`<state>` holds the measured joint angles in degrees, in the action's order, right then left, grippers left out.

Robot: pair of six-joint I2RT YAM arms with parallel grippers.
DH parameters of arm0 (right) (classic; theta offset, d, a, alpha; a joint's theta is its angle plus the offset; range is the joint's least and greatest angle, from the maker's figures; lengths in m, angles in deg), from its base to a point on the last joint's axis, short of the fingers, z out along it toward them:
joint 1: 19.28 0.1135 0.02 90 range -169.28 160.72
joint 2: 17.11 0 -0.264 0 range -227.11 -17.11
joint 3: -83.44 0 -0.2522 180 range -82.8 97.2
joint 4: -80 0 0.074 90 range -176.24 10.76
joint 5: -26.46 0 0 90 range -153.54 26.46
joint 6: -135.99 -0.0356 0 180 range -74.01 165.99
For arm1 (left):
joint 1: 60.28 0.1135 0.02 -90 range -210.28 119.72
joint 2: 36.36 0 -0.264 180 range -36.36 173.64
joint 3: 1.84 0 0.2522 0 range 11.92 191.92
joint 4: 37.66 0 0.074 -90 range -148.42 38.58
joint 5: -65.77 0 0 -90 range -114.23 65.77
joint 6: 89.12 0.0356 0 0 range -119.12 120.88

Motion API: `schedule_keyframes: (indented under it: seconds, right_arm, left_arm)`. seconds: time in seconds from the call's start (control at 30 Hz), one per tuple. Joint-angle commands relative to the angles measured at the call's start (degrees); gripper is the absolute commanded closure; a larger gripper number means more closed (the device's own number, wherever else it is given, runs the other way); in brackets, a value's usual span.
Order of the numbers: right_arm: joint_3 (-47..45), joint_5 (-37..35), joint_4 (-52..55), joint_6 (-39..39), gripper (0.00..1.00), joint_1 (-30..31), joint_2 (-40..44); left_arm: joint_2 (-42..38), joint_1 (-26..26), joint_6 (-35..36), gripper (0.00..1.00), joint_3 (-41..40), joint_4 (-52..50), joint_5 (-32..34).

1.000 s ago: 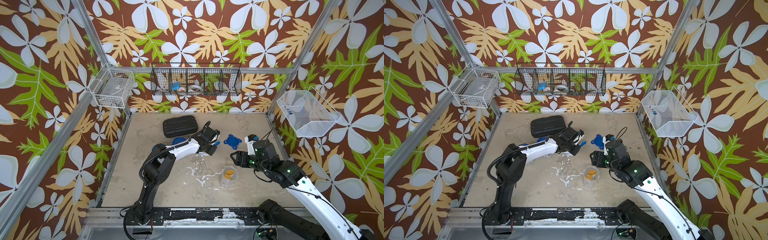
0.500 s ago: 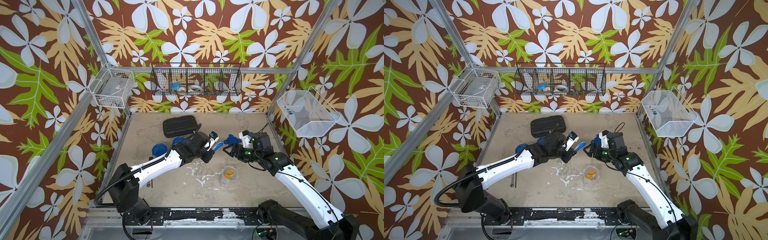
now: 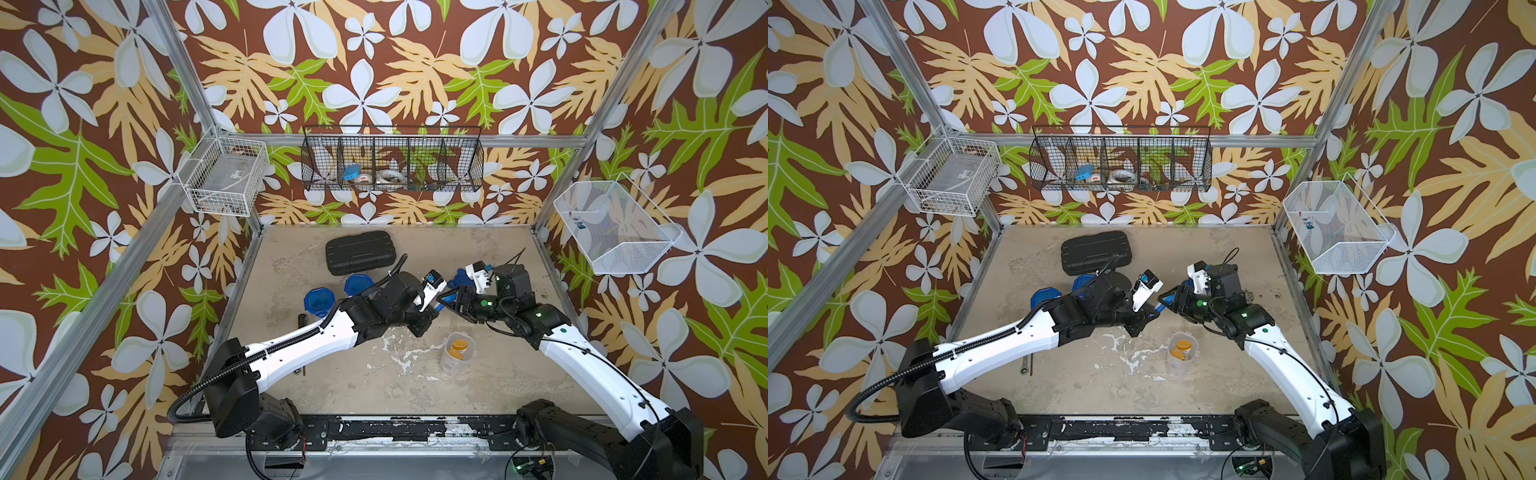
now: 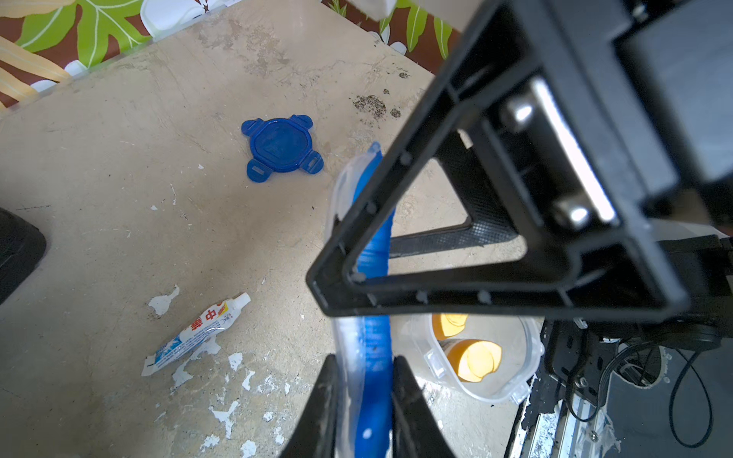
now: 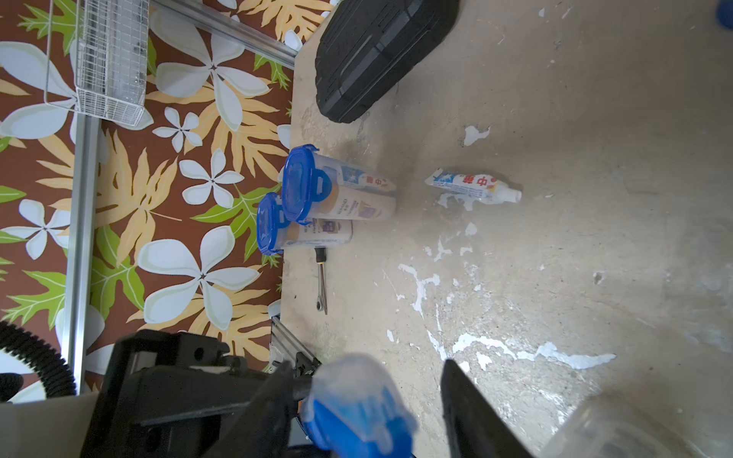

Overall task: Pack away toiletry kits
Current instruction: Pick up the toiletry item from the center of the board, then place the toiletry item into the container.

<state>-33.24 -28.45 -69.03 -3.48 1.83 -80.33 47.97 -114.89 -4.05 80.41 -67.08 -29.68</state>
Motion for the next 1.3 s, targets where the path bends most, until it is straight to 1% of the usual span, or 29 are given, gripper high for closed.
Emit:
schedule_keyframes:
  seconds: [0.0, 0.17, 0.2, 0.27, 0.3, 0.33, 0.43, 0.53, 0.63, 0.7, 0.8, 0.93, 1.03, 1.2, 1.27]
  right_arm:
    - [-0.3, 0.5, -2.6, -1.4, 0.58, 0.4, 0.7]
    - [-1.2, -0.9, -2.2, -1.2, 0.77, 0.4, 2.7]
    - [-1.2, -1.0, -1.9, -0.8, 0.81, 0.4, 2.9]
    - [-1.1, -1.1, -1.2, 0.0, 0.86, 0.4, 3.3]
    - [-0.8, -1.1, -0.7, 0.6, 0.88, 0.4, 3.6]
    - [-0.6, -2.6, -0.2, 1.3, 0.90, 0.4, 4.0]
    - [0.1, -3.9, 1.9, 4.0, 0.94, 0.4, 5.1]
    - [0.9, -5.5, 5.4, 7.7, 0.96, 0.7, 6.7]
    - [3.3, -11.5, 11.6, 13.2, 0.97, 4.0, 8.2]
    - [4.0, -16.7, 14.3, 15.1, 0.98, 8.2, 9.8]
    - [2.6, -25.3, 16.1, 15.2, 0.98, 14.5, 13.0]
    - [1.4, -34.4, 19.8, 15.3, 0.99, 19.3, 15.1]
    - [-0.2, -38.5, 19.5, 15.4, 0.98, 21.9, 16.2]
    - [-3.4, -39.6, 15.7, 15.9, 0.97, 22.7, 16.5]
    - [-3.6, -40.4, 16.1, 16.0, 0.98, 22.8, 16.1]
  left_arm:
    - [0.1, -0.4, -1.1, 0.82, -0.3, 0.9, -0.3]
    - [0.1, -0.7, -0.8, 0.82, -0.7, 0.5, -0.2]
    - [0.0, -0.7, -0.7, 0.80, -0.7, 0.4, 0.0]
    - [-0.4, -0.7, -0.7, 0.70, -0.9, 0.2, -0.1]
    - [-0.8, -0.7, -0.8, 0.63, -0.9, 0.0, -0.4]
    - [-1.0, -0.7, -0.8, 0.59, -1.0, -0.2, -0.9]
    - [-2.1, -0.7, -1.5, 0.45, -1.9, -1.0, -0.7]
    - [-4.0, -0.7, -2.3, 0.36, -3.7, -1.7, 0.6]
    - [-5.5, 0.0, -4.0, 0.35, -6.6, -2.3, 5.0]
    - [-6.1, 1.6, -5.5, 0.35, -8.9, -2.5, 5.0]
    - [-7.3, 3.3, -7.8, 0.35, -11.5, -1.3, 3.3]
    - [-5.9, 3.6, -7.6, 0.35, -11.5, -2.7, 4.3]
    - [-3.8, 3.8, -6.4, 0.34, -10.3, -4.2, 4.3]
    - [-1.3, 3.8, -5.1, 0.34, -8.2, -5.8, 4.1]
    - [-0.5, 3.8, -4.9, 0.34, -7.4, -6.0, 3.9]
